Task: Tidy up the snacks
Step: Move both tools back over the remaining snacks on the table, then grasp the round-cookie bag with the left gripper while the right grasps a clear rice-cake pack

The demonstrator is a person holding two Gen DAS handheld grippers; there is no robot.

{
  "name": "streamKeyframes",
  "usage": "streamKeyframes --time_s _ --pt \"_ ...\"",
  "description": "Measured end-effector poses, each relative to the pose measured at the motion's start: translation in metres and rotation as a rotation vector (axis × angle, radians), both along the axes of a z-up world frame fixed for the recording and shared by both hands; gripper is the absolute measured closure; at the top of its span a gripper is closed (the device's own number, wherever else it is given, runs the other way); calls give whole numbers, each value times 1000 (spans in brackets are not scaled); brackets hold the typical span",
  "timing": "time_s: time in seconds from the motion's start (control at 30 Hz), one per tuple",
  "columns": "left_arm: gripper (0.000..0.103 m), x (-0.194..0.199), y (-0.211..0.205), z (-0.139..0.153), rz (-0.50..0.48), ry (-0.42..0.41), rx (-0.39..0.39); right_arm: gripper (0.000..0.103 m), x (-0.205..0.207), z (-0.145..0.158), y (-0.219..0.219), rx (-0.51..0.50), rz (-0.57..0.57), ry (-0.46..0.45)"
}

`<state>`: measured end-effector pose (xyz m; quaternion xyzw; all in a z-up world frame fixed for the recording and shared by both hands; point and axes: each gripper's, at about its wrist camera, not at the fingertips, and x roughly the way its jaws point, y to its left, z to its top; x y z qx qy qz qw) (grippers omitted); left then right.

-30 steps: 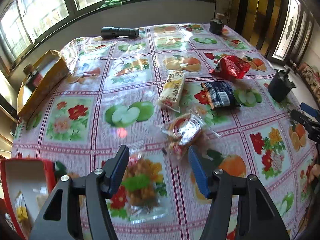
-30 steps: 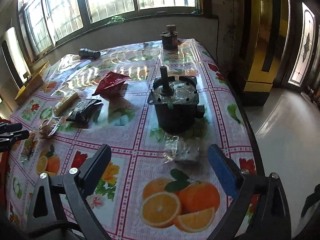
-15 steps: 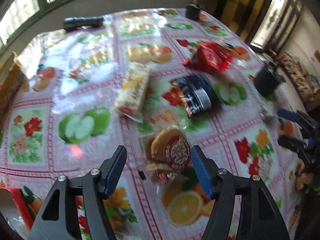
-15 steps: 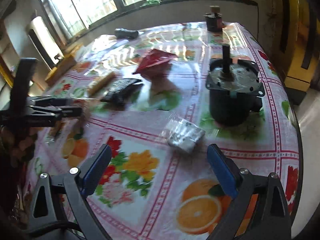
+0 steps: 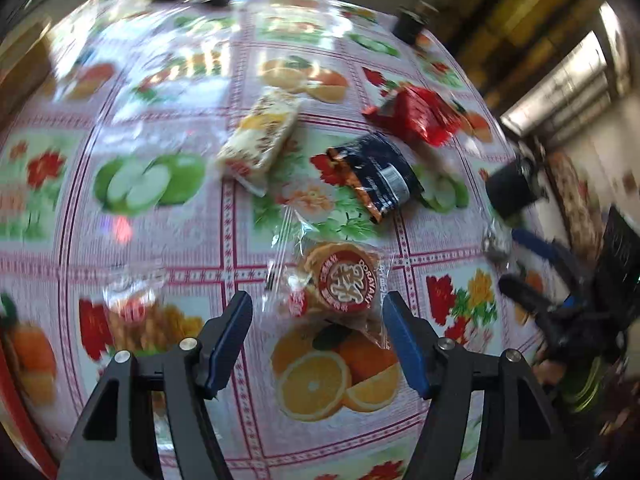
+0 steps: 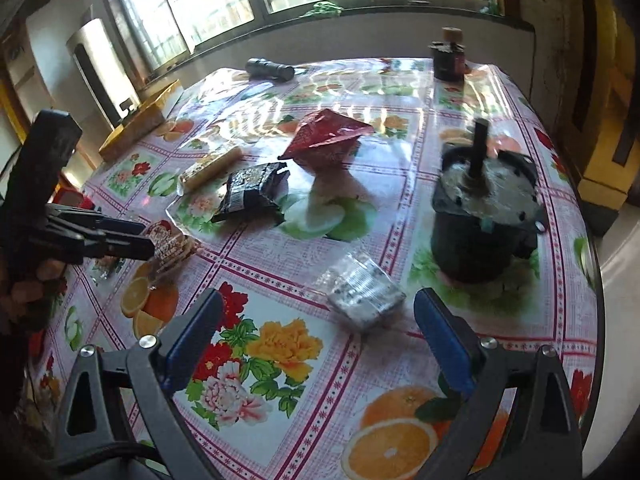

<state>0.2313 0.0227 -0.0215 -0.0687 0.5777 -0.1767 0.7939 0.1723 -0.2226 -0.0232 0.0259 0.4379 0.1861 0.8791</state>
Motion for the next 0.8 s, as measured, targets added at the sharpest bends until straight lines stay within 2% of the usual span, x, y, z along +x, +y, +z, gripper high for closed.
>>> streamKeyframes --time_s 0.07,0.13,0.2,0.27,0.3,0.37,0.43,0.47,0.5,0.57,0.67,0.73,0.8 --pt "35 -4 6 -4 83 38 -30 7 5 -2 4 -41 11 -3" --pt "35 -5 6 -11 128 84 -82 7 11 -5 5 -60 14 9" --pt "34 -3 5 -11 163 78 -89 7 15 -8 6 -63 22 27" --pt "33 4 3 -12 198 77 -91 14 16 -13 10 -79 27 55" --pt "33 7 1 -12 210 72 -85 16 15 -14 12 -95 21 53" --pt "33 14 -5 -11 203 58 -49 29 11 -14 18 -130 19 41" --pt "35 16 -15 -11 164 29 2 31 7 -14 21 -108 22 38" --pt "43 15 -18 -10 144 17 14 33 7 -14 22 -110 16 37" --pt "58 14 -23 -10 112 6 17 34 6 -14 23 -112 14 37" --pt "67 13 -27 -11 68 8 -5 38 4 -13 24 -87 14 38" --pt "69 12 -26 -11 47 -5 -6 41 0 -12 24 -74 9 36" --pt "74 10 -25 -10 35 -13 -12 44 -3 -11 26 -67 8 38" --pt "88 2 -21 -4 20 -32 -12 50 -8 -10 27 -43 7 44"
